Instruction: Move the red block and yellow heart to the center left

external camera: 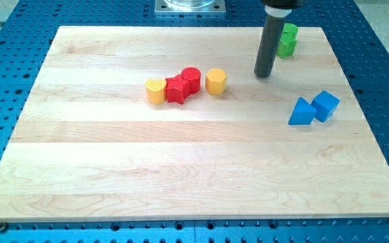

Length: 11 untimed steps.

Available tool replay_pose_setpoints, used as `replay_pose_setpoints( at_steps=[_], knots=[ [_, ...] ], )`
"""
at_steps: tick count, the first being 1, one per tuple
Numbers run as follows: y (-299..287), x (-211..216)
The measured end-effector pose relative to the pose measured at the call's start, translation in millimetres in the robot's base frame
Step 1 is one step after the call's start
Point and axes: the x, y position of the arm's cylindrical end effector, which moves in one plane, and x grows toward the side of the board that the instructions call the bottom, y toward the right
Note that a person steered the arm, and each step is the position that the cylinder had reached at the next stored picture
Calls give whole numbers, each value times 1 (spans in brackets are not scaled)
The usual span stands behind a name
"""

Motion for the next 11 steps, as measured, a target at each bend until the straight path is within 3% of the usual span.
replay_pose_setpoints(
  at_steps=[4, 7, 10, 11],
  knots=[
    [-157, 12],
    [-138, -8],
    [-175, -7],
    [-231, 5]
  ],
)
